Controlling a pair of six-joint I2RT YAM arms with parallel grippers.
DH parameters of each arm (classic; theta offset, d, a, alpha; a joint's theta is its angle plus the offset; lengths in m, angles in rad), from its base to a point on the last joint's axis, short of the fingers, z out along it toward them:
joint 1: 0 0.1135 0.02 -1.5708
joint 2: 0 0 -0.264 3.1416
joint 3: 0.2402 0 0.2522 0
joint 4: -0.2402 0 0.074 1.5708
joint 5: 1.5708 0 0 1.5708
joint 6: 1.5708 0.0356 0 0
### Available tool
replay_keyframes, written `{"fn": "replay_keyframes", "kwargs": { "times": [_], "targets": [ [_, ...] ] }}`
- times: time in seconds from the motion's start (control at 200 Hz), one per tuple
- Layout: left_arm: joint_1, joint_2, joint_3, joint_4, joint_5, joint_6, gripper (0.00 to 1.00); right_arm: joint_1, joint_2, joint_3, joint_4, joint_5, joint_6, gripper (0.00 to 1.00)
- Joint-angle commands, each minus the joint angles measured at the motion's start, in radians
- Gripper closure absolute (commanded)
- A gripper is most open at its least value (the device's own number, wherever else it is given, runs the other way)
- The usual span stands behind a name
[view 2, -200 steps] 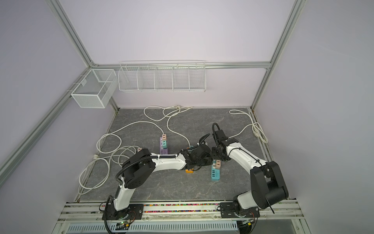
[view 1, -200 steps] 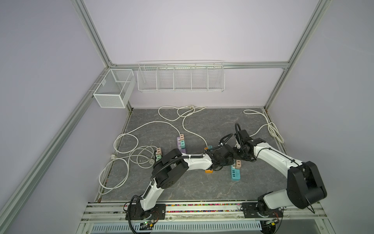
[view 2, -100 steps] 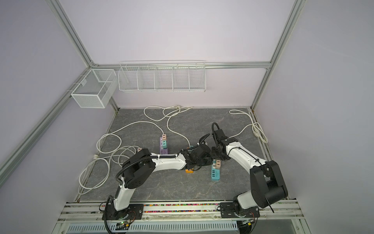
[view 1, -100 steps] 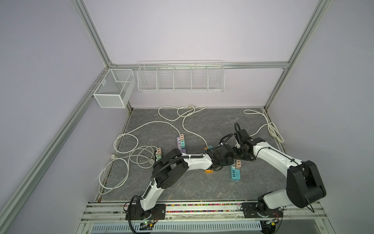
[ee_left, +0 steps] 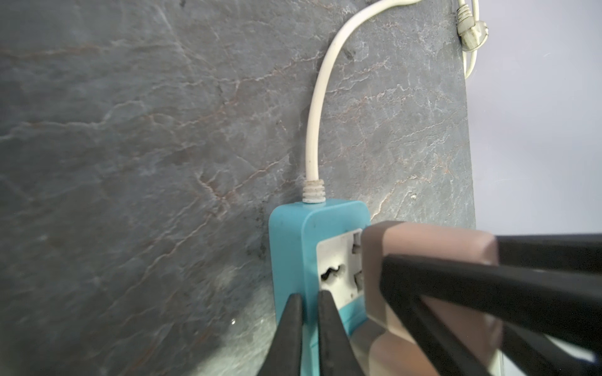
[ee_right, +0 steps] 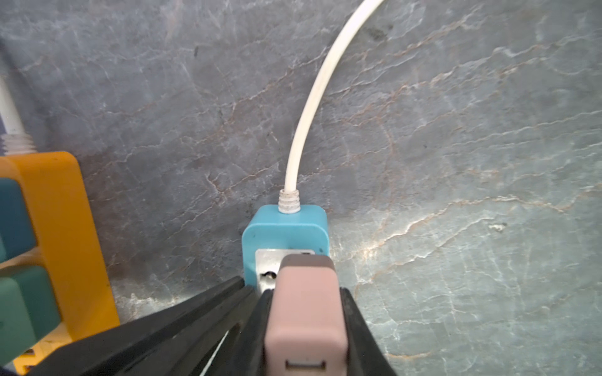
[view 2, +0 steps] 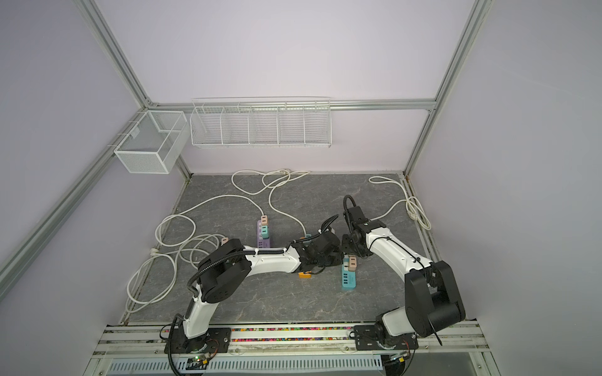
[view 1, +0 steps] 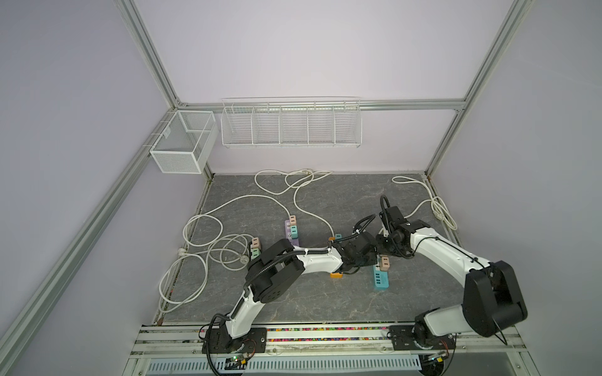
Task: Pull the plug off the socket
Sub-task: 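Pull the pink plug up out of the socket with the right gripper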
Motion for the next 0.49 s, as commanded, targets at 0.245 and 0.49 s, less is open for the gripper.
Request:
{"fn": "replay_keyframes", "kwargs": {
  "times": [0.245,0.49],
  "targets": [
    [-0.018,0.078,-0.024,-0.136,0.014,-0.007,0.88,0.0,-0.052,0.039,-0.011,0.037,-0.004,0.92],
    [-0.018,0.067,0.026,-0.15,0.005,0.024,0.86,-0.044,-0.203,0.013,-0.043,0.025,-0.016,0.92]
  ]
}}
